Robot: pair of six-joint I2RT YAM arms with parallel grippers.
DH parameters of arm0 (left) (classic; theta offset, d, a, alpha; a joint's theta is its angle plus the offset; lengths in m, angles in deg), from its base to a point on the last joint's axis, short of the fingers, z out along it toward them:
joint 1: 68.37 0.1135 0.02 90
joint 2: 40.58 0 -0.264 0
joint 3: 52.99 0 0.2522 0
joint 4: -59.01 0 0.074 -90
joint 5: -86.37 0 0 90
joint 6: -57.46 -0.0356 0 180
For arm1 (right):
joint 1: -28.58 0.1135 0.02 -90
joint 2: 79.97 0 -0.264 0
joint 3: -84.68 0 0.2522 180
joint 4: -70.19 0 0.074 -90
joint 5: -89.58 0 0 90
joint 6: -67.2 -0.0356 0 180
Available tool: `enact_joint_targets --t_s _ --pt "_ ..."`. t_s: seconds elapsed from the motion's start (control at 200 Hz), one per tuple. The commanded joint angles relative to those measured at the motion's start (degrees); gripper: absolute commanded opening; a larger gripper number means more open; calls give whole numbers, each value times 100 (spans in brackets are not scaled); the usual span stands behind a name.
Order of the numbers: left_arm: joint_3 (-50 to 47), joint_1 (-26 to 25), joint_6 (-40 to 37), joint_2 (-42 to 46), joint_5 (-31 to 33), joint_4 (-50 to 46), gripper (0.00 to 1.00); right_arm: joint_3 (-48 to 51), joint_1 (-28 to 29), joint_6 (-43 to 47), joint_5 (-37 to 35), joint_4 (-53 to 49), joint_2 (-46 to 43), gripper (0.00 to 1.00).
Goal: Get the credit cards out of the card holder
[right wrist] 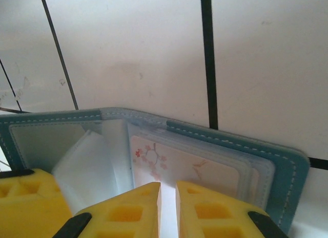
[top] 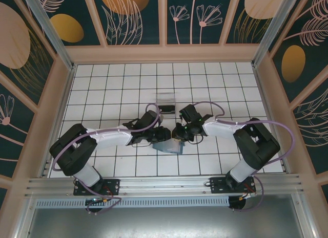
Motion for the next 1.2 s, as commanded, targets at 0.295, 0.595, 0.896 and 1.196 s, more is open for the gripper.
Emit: enact_joint_targets --t_s 0.295,0.595,0.896,1.196 --pt "894 27 -599 952 1756 -1931 37 -423 278 -149 83 34 208 16" --pt "887 38 -672 1290 2258 -2276 37 -945 553 -97 91 -91 698 16" --pt "548 36 -508 1576 2111 -2138 36 -1481 839 -71 204 -45 1331 16" --pt "315 41 -319 1706 1977 -1892 35 -1715 860 -2 -44 -354 1080 17"
